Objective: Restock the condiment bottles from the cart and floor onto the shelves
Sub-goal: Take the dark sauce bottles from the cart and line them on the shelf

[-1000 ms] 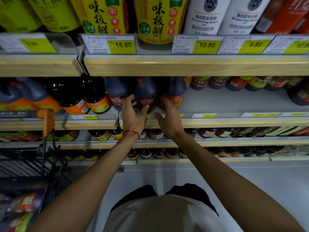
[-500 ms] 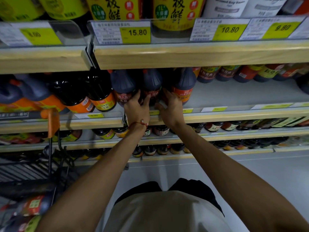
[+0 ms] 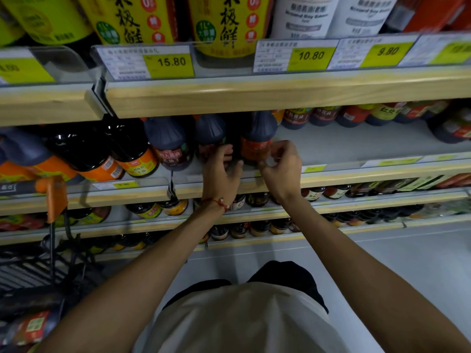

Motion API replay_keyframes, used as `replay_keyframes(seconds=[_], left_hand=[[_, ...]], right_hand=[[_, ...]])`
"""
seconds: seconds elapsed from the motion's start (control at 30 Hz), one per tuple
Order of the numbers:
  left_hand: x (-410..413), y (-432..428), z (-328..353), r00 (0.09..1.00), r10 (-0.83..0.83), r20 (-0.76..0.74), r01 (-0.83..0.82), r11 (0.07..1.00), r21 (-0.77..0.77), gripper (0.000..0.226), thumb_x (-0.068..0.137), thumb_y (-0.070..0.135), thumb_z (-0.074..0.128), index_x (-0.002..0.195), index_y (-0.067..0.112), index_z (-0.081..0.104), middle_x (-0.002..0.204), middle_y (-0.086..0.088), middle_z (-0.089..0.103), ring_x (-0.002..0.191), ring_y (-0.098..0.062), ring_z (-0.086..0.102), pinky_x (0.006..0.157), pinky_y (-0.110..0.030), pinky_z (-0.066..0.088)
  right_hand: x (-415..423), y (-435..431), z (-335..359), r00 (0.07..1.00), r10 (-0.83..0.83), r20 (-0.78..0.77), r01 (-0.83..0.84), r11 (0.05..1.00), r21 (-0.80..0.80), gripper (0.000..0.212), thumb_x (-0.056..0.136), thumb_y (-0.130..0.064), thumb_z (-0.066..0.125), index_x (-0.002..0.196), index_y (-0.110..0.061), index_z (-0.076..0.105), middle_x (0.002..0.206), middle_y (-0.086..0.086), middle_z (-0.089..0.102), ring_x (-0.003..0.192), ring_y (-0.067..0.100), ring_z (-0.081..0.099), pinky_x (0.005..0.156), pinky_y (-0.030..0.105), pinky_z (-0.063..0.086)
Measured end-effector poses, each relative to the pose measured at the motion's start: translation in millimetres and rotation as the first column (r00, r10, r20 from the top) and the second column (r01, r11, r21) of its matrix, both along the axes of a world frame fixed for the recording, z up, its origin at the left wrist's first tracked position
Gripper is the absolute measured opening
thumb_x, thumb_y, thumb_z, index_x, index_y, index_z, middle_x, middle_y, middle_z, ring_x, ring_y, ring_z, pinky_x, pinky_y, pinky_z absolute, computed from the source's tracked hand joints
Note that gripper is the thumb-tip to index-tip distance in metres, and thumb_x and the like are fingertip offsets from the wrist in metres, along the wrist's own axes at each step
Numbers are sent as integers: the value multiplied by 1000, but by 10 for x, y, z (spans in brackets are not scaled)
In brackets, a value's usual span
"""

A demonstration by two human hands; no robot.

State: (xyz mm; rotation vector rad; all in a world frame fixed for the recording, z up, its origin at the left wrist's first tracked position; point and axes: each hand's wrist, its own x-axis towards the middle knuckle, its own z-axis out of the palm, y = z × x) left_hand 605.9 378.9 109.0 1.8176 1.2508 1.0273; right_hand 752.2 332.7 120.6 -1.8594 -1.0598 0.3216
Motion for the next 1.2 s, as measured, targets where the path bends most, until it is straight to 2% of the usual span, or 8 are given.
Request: replay_keyframes(seconds=[0.1,0.23,0.4,0.47,0.63,0.83,1.07,1.2], left_hand=[[217,79,13,999,-22,-34,20,998,-64,63,93,29,72,148,10,48,139,-11,61,123,-23,61,99,-44,54],[376,101,7,998,65,17,-63,994,-86,66,91,30,77,147,9,51,137,-13,64,122,-25,62,100,-45,55],[375,145,5,982,175,74,-165,978,-125,58,85,39,78,135,12,64,122,-6,73,110,-16,69,93,-43,60],[385,134,23,980,191,61,-184,978,-98,52,88,32,79,133,10,67,119,-6,74,108,-13,70,95,-38,59],[376,140,12,972,231,48,-229,972,-43,45,90,33,75,128,9,71,118,-6,75,112,-11,69,100,-33,56],[382,135,19,950,310,-22,-310,950,27,36,90,25,77,122,9,75,110,-12,76,104,-21,70,86,-16,47],[342,176,-32,956,292,-11,-292,956,-7,37,91,22,76,124,9,73,113,-15,75,107,-26,70,89,-25,51],[327,150,-73,988,153,31,-151,986,-73,46,92,9,69,137,7,63,122,-12,73,115,-21,68,100,-35,56]], right_hand=[[170,84,-19,996,82,23,-82,996,-25,58,79,-14,86,127,-1,56,118,16,60,108,29,60,93,42,53],[305,179,-84,976,218,25,-217,975,-57,58,85,-16,83,134,-2,56,122,18,57,108,30,62,92,46,56],[379,229,-77,945,302,-128,-304,953,4,57,89,-5,79,139,-3,52,131,12,55,107,12,60,87,9,52],[385,265,-70,932,324,-160,-325,945,21,57,89,-3,78,139,-3,51,127,5,57,105,7,61,85,6,50],[333,325,-129,926,329,-184,-329,944,33,55,90,-2,76,140,-5,51,123,1,61,102,-12,61,85,11,54],[240,340,-137,951,288,-108,-289,957,6,57,91,-19,79,141,-11,52,129,9,65,111,20,66,92,35,59],[133,316,-189,972,234,-12,-234,971,-55,61,90,-20,78,144,-7,52,135,15,61,117,31,64,93,47,57],[113,274,-189,965,261,30,-256,959,-120,73,85,-11,78,151,-9,45,144,16,55,123,38,60,97,51,54]])
